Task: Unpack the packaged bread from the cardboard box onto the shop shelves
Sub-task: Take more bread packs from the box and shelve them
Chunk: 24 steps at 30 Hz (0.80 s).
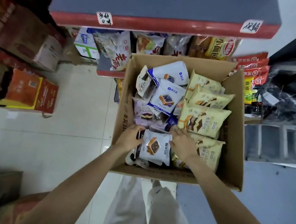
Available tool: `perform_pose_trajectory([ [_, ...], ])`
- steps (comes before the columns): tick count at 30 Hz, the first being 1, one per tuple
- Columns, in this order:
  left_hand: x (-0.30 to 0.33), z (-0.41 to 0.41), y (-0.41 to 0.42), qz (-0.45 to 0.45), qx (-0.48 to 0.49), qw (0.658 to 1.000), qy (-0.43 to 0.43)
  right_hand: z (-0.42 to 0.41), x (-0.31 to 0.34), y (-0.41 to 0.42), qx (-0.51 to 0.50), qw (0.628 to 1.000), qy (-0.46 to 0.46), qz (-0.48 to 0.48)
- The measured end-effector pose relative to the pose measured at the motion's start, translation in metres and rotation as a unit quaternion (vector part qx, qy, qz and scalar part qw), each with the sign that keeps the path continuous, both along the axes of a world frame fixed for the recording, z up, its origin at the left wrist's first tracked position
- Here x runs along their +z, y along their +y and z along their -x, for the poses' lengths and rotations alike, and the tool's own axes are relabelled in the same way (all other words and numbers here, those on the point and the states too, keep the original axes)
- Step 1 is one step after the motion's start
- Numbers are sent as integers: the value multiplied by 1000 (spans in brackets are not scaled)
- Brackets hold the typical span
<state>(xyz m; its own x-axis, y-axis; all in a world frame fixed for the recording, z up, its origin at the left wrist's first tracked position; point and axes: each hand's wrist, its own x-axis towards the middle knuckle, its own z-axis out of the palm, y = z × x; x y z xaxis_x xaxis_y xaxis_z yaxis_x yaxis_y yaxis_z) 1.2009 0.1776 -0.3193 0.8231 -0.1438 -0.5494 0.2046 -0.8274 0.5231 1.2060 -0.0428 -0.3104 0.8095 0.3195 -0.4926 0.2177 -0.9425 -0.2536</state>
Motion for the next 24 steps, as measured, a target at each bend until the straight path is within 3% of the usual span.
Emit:
perform_pose_trajectory([
  [5,-46,-6,-16,-81,-96,991,40,-5,-34,12,75,994,28,70],
  [10,-61,-31,-12,-53,-10,998,-43,-17,-56,29,98,971,67,206],
  [13,-60,-68,-8,4,33,995,-90,-21,-70,31,77,972,53,214],
  [17,-60,-117,-13,13,6,996,-86,-22,-79,27,35,985,37,164],
  [20,-57,-128,-12,-11,-10,992,-127,-16,-74,26,-15,997,45,59],
  [24,-41,-129,-9,58,118,970,-205,-3,-52,28,-171,973,67,-137],
])
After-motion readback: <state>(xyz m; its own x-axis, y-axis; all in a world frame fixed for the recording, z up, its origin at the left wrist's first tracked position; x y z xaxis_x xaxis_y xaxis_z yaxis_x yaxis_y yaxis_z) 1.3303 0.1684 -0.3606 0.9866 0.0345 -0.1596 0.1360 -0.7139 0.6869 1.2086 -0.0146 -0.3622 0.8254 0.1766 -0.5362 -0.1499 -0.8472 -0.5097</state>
